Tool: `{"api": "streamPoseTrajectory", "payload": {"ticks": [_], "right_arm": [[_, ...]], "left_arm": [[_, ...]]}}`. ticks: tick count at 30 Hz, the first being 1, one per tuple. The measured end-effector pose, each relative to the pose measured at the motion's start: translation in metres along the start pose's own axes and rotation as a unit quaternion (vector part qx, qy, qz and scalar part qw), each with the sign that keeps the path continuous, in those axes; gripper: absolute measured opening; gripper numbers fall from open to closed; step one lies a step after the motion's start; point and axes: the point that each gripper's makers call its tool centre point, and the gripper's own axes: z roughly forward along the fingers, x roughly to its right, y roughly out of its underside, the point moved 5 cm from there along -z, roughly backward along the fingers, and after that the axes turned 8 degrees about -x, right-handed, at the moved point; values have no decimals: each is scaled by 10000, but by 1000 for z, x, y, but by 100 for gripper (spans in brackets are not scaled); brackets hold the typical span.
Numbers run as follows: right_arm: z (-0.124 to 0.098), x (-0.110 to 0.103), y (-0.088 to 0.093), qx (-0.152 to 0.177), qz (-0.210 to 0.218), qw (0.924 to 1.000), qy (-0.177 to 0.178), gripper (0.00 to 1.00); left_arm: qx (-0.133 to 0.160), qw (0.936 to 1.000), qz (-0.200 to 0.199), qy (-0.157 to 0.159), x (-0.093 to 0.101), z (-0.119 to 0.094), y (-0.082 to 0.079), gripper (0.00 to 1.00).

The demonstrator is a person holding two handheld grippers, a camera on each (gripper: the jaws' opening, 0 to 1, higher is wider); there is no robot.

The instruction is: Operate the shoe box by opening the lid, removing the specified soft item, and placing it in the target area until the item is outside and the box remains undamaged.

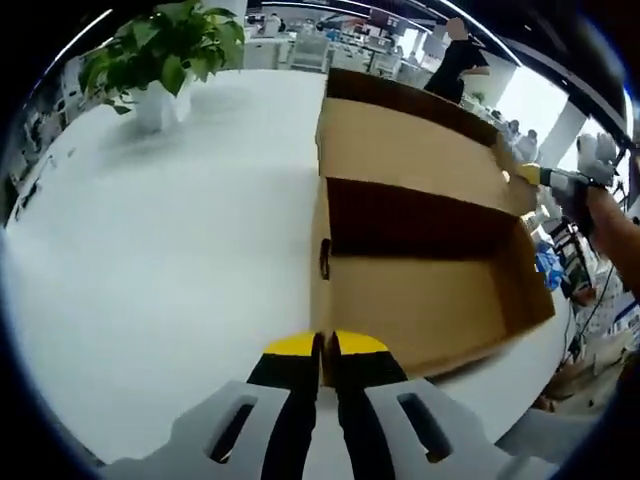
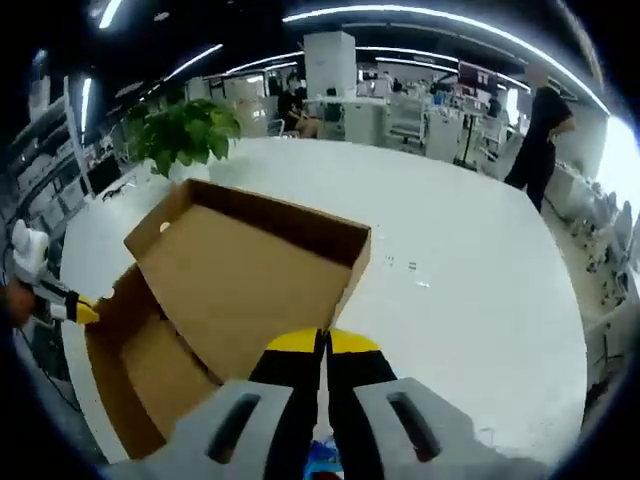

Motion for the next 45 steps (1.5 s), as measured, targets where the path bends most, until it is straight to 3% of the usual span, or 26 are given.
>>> {"api": "streamPoseTrajectory", "payload": {"ticks": [3, 7, 10, 17, 24, 28, 31, 32, 34, 36, 38, 43, 45], "right_arm": [[-9, -9, -10, 472, -387, 9981, -122, 0], [-15, -12, -9, 708, -540, 9957, -242, 0], [-13, -10, -4, 681, -827, 9941, -164, 0], [-8, -8, 0, 816, -968, 9918, -153, 0], [-10, -11, 3, 947, -877, 9916, -115, 0], [-11, -12, 3, 1006, -832, 9914, -102, 0], [-12, -12, 3, 1057, -849, 9907, -102, 0], [-13, -12, 2, 1084, -849, 9904, -97, 0], [-14, -13, 2, 1115, -858, 9900, -97, 0], [-14, -13, 2, 1141, -842, 9898, -107, 0], [-14, -14, 2, 1157, -821, 9898, -108, 0], [-14, -16, 1, 1193, -820, 9894, -127, 0], [-15, -16, 1, 1175, -821, 9896, -128, 0]], "left_arm": [[35, 9997, -222, 51, -1, 0, 0, 2], [78, 9995, -304, 61, 0, 0, 1, 3], [74, 9993, -339, 129, 0, -1, 1, 3], [143, 9990, -342, 263, -2, -11, 0, 5], [396, 9988, -116, 266, 1, -32, -19, 4], [875, 9961, 93, 57, -7, -44, -58, 9], [1497, 9883, 195, -211, -18, -57, -101, 23], [1779, 9828, 372, -317, -19, -62, -120, 27], [2035, 9770, 515, -361, -18, -67, -144, 31], [2236, 9732, 534, -35, -8, -66, -162, 30], [2162, 9735, 726, -146, -5, -60, -171, 24], [2120, 9729, 922, 3, 5, -49, -188, 6], [2098, 9724, 1012, -134, 4, -48, -192, 4]]}}
